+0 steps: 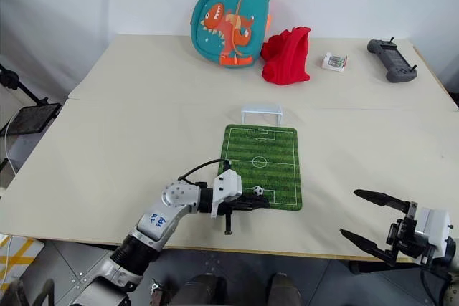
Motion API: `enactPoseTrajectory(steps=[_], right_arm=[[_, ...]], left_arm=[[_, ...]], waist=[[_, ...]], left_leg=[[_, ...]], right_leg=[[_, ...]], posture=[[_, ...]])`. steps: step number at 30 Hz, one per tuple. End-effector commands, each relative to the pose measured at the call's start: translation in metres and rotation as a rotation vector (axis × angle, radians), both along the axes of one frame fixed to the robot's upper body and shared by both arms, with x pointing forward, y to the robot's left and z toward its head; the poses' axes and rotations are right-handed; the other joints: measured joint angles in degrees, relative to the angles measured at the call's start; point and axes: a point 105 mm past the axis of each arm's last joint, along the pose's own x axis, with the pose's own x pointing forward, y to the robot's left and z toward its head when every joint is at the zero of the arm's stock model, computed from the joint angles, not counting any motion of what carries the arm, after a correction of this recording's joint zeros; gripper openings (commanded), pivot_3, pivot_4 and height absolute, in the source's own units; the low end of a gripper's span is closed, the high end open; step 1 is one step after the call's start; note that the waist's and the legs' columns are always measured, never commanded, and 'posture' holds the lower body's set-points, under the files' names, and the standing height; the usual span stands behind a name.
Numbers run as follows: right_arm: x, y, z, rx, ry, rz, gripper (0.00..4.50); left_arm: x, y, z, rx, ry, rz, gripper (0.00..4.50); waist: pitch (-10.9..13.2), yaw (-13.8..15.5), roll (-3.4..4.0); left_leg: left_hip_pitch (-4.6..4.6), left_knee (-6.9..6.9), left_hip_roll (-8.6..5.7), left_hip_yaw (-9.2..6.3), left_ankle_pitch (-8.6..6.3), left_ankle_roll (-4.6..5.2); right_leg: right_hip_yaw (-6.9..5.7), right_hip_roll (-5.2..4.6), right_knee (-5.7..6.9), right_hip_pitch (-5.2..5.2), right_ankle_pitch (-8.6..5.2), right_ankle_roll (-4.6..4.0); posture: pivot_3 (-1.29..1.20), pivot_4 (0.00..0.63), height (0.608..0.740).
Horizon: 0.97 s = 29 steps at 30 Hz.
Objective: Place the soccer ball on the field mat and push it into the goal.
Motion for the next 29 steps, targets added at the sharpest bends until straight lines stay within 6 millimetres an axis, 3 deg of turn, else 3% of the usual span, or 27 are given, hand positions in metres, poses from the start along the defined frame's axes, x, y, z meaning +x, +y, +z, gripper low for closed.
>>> enactPoseTrajectory(steps=[1, 5, 8, 13, 22, 26, 29], right_arm=[[0.003, 0.01, 0.005, 0.016, -0.031, 0.009, 4.5], [0.008, 0.016, 0.01, 0.057, -0.056, -0.026, 4.5], [0.02, 0.015, 0.026, 0.17, -0.116, -0.121, 4.5], [0.029, 0.022, 0.039, 0.298, -0.16, -0.203, 4.5], [0.035, 0.029, 0.042, 0.32, -0.194, -0.245, 4.5], [0.04, 0.025, 0.045, 0.322, -0.212, -0.261, 4.5], [0.042, 0.022, 0.046, 0.315, -0.218, -0.278, 4.5]], left_arm=[[0.025, -0.007, 0.013, -0.03, -0.068, 0.064, 0.05], [0.062, -0.01, 0.024, -0.037, -0.14, 0.18, 0.05], [0.085, -0.007, 0.051, -0.105, -0.231, 0.238, 0.05], [0.084, 0.011, 0.079, -0.197, -0.277, 0.168, 0.05], [0.069, 0.099, 0.097, -0.19, -0.301, 0.183, 0.05], [0.065, 0.168, 0.094, -0.162, -0.27, 0.396, 0.05], [0.054, 0.196, 0.088, -0.124, -0.282, 0.522, 0.05]], waist=[[0.0, 0.0, 0.0], [0.0, 0.1, -0.04], [0.1, -0.1, -0.1], [0.1, -0.3, -0.09], [0.0, -0.4, -0.06], [0.0, -0.6, -0.04], [0.0, -0.8, -0.04]], left_leg=[[0.0, 0.0, -0.01, 0.0, 0.0, 0.0], [-0.05, 0.08, -0.04, -0.01, 0.0, 0.01], [-0.06, 0.07, -0.08, -0.02, -0.01, 0.02], [-0.08, 0.03, -0.05, -0.01, 0.0, 0.01], [-0.08, 0.02, -0.01, 0.01, -0.01, 0.0], [-0.07, 0.01, -0.01, -0.02, -0.01, 0.01], [-0.05, -0.13, 0.04, 0.0, 0.0, -0.01]], right_leg=[[0.0, 0.0, 0.0, 0.0, 0.0, 0.0], [-0.03, 0.01, 0.01, 0.0, 0.01, 0.03], [-0.04, 0.0, 0.02, -0.02, 0.03, 0.09], [-0.05, -0.01, 0.15, -0.13, 0.04, 0.1], [0.04, 0.01, 0.27, -0.23, 0.04, 0.09], [0.07, 0.0, 0.28, -0.23, 0.04, 0.09], [0.16, 0.02, 0.52, -0.35, 0.03, 0.07]], posture=[[0.0, 0.15, 0.74], [0.0, 0.15, 0.74], [0.0, 0.15, 0.74], [0.0, 0.15, 0.74], [0.0, 0.15, 0.74], [0.0, 0.15, 0.74], [0.0, 0.15, 0.74]])
